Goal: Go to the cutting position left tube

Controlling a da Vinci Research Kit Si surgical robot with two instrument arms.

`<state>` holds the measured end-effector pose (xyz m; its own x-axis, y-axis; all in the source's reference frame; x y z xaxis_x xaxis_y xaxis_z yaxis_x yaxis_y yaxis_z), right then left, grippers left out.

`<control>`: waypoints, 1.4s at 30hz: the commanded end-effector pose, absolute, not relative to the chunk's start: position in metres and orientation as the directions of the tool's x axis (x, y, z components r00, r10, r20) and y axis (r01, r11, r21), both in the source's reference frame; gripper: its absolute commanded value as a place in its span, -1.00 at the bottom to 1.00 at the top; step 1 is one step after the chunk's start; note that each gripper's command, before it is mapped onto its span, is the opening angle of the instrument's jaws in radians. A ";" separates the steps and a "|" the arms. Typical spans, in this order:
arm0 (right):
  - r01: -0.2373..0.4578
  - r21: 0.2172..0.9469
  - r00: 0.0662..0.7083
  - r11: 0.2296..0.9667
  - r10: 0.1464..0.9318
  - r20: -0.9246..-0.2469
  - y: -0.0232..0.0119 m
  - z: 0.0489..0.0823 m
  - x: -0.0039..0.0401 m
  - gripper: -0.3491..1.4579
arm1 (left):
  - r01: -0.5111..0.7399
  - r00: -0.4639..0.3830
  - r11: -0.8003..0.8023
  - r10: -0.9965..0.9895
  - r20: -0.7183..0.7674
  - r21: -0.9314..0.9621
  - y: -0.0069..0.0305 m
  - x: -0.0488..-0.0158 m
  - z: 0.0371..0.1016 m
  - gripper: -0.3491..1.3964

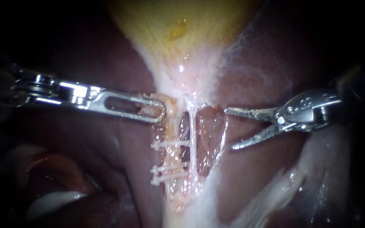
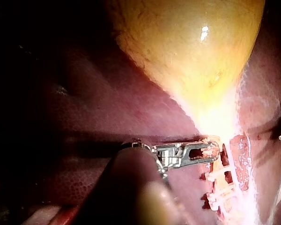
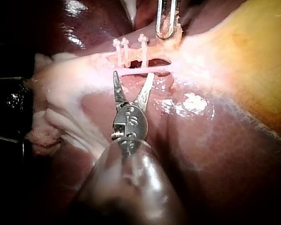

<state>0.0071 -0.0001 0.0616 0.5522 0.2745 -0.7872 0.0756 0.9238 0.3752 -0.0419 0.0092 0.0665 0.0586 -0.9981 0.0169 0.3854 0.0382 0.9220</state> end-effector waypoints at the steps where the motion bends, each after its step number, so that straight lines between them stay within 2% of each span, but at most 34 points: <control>1: 0.076 0.375 0.552 0.924 0.274 -0.787 -0.0001 0.0616 0.0071 0.95 | 0.384 0.059 0.039 -0.998 0.017 0.922 0.0092 -0.0419 0.0665 -1.00; 14: 0.077 0.375 0.552 0.924 0.274 -0.788 -0.0002 0.0616 0.0072 0.96 | 0.366 0.048 0.021 -0.999 0.004 0.930 0.0110 -0.0383 0.0624 -1.00; 26: 0.074 0.371 0.553 0.926 0.271 -0.788 -0.0005 0.0618 0.0075 0.96 | 0.363 0.042 0.018 -0.999 0.003 0.932 0.0109 -0.0377 0.0614 -1.00; 29: 0.084 0.372 0.554 0.924 0.267 -0.789 -0.0012 0.0623 0.0081 0.96 | 0.363 0.042 0.018 -0.999 0.003 0.932 0.0109 -0.0376 0.0614 -1.00; 42: 0.108 0.457 0.591 0.883 0.312 -0.744 -0.0054 0.0670 0.0126 0.93 | 0.362 0.043 0.018 -0.999 0.003 0.932 0.0108 -0.0375 0.0613 -1.00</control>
<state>0.0129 -0.0056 0.0674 0.5915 0.3165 -0.7416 0.1088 0.8800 0.4623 -0.0375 0.0109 0.0614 0.0424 -0.9991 0.0029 0.3628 0.0181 0.9317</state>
